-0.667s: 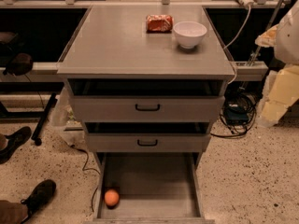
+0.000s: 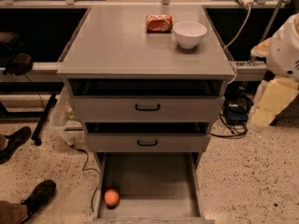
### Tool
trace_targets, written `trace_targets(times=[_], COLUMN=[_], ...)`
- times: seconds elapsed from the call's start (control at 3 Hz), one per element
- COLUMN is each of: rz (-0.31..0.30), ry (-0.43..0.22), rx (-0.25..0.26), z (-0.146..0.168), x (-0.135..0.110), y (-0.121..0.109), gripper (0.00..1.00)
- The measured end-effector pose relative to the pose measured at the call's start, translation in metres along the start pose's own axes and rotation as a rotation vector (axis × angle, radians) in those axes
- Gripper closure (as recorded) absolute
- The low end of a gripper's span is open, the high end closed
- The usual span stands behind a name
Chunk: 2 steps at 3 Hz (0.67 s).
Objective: Pick orange from bottom drawer and place on counter
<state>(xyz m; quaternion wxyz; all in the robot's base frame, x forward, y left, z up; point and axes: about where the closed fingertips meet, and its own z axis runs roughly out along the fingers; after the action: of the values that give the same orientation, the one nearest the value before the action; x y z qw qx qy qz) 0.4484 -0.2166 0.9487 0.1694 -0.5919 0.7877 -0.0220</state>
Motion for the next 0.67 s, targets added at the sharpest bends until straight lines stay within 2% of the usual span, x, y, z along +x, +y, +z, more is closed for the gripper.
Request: trace_targets(times=[0.33, 0.67], rz=[0.074, 0.149], ry=[-0.015, -0.065], rx=[-0.013, -0.046], z=[0.063, 0.134], x=[0.005, 0.012], y=[0.001, 0.016], gripper=[0.0, 0.0])
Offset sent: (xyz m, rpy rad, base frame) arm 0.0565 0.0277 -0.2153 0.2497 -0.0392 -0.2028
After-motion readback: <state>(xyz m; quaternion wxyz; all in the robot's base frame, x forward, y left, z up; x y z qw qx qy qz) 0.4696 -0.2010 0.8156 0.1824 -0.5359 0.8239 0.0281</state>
